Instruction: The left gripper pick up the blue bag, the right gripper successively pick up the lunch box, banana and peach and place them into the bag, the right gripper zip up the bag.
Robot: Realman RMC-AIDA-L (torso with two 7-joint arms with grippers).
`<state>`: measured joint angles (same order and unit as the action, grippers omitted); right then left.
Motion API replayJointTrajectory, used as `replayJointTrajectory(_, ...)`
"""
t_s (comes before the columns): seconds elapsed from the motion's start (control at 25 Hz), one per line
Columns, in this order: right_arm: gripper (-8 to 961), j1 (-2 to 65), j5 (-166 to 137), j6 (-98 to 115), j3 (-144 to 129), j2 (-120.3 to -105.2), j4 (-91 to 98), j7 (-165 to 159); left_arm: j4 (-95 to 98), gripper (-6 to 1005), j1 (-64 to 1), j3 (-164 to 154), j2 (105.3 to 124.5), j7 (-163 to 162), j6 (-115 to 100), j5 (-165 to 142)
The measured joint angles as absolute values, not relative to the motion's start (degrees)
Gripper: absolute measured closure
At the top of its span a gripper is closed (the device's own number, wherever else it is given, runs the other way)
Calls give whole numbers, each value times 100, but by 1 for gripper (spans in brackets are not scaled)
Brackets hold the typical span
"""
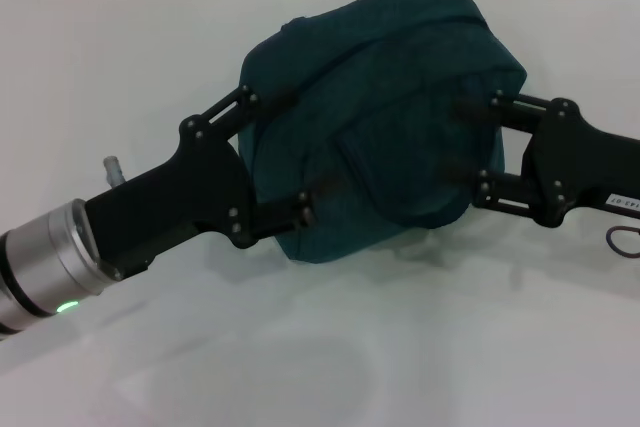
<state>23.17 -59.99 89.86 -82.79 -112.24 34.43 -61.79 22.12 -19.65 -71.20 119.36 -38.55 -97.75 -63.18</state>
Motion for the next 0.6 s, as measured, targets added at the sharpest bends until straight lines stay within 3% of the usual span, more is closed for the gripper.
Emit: replayJointTrajectory(0.6,299,2330,-6227,9047,-8271,-11037,3434,-6185,2252,113,-2030,-7129,11915,-3749,-9620,-6883)
